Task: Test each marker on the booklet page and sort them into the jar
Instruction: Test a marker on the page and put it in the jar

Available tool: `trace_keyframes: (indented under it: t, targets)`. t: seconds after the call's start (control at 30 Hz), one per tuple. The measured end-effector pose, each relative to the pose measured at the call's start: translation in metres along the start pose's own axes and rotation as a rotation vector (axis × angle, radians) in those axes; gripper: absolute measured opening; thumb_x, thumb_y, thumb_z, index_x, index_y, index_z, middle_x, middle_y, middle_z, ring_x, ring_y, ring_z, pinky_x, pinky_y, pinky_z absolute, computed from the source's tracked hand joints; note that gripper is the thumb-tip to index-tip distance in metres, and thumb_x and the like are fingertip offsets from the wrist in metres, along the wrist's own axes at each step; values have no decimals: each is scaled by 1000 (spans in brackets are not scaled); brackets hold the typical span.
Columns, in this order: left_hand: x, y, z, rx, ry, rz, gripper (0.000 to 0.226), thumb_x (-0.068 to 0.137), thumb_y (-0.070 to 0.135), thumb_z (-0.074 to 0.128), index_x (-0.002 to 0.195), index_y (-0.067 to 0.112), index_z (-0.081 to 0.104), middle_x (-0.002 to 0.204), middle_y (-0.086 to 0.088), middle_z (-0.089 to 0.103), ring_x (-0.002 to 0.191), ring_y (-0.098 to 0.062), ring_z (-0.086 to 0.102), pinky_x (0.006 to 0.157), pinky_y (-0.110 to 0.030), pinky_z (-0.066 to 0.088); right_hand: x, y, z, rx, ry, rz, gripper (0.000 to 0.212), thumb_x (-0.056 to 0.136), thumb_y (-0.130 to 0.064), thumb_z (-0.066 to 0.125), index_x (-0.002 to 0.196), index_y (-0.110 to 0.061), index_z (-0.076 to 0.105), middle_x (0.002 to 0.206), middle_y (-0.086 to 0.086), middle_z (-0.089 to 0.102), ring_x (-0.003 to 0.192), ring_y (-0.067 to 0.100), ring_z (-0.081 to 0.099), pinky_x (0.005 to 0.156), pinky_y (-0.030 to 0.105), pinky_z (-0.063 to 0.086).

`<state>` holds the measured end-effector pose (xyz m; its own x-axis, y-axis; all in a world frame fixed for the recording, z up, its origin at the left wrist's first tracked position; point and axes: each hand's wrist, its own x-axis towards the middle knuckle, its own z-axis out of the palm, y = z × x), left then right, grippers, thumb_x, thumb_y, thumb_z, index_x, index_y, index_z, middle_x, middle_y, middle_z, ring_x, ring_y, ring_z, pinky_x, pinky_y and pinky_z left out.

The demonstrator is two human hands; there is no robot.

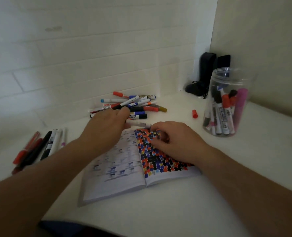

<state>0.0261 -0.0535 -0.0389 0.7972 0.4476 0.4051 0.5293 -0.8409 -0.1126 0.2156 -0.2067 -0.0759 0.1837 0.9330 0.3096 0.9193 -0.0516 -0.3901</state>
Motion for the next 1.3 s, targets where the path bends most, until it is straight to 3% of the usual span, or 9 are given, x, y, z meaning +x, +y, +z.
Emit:
trace_keyframes:
  t: [0.13, 0.27, 0.4, 0.53, 0.67, 0.77, 0.83, 0.93, 1.3]
  targets:
    - [10, 35, -22, -651, -202, -132, 6, 106, 37, 50, 110, 32, 48, 85, 5, 62, 71, -16, 57, 63, -36, 48, 2, -9, 1, 36, 186, 24, 39, 88, -71, 56, 102, -35, 48, 91, -16, 48, 77, 6, 47, 64, 31, 47]
    - [9, 52, -18, -800, -208, -187, 8, 106, 41, 48, 109, 35, 52, 87, 6, 70, 80, -15, 67, 81, -45, 59, 3, -7, -11, -299, 558, -76, 43, 84, -63, 66, 97, -28, 44, 94, -4, 42, 84, 18, 41, 66, 36, 38]
    - [-4, 55, -3, -992, -377, -261, 16, 103, 40, 55, 109, 25, 57, 89, 6, 75, 83, -13, 70, 87, -44, 59, -1, -7, -7, -481, 364, -236, 38, 89, -50, 65, 120, -28, 65, 115, 4, 58, 103, 26, 52, 83, 44, 40]
    - [-12, 45, 2, -981, -329, -325, 15, 99, 32, 65, 103, 19, 60, 87, 7, 79, 85, -10, 74, 84, -33, 58, 0, -12, 2, -386, 141, -247, 25, 91, -20, 74, 115, -22, 67, 97, 1, 62, 84, 22, 57, 63, 35, 46]
    - [-19, 38, 5, -1058, -327, -311, 8, 100, 26, 62, 102, 18, 61, 84, 9, 78, 78, -5, 73, 76, -29, 54, -2, -21, 4, -221, 86, -174, 35, 103, -46, 53, 131, -25, 55, 114, -3, 54, 91, 13, 51, 72, 36, 51]
    - [-24, 33, 11, -1042, -316, -265, 7, 103, 33, 57, 99, 30, 62, 92, 8, 77, 88, -26, 72, 84, -49, 58, -2, -21, 11, -244, -8, -155, 32, 104, -39, 56, 133, -27, 52, 120, -2, 61, 102, 20, 59, 83, 42, 54]
    - [-26, 31, 14, -982, -304, -233, 7, 101, 35, 60, 98, 35, 66, 98, 11, 76, 94, -19, 71, 92, -50, 57, -1, -20, 15, -307, -29, -125, 28, 104, -33, 58, 130, -27, 52, 119, -2, 62, 105, 21, 61, 85, 41, 55]
    - [-26, 31, 17, -895, -246, -228, 3, 97, 35, 67, 95, 34, 69, 93, 14, 74, 88, -3, 69, 89, -41, 58, -4, -21, 12, -298, -49, -115, 28, 106, -47, 45, 125, -28, 53, 112, -5, 58, 94, 14, 53, 81, 38, 54]
    - [-27, 28, 17, -1000, -251, -194, 6, 84, 26, 82, 87, 29, 77, 90, 11, 78, 88, -7, 73, 91, -41, 60, -10, -28, -4, -444, -125, -153, 35, 105, -62, 33, 129, -42, 48, 95, -7, 64, 78, 17, 56, 62, 31, 39]
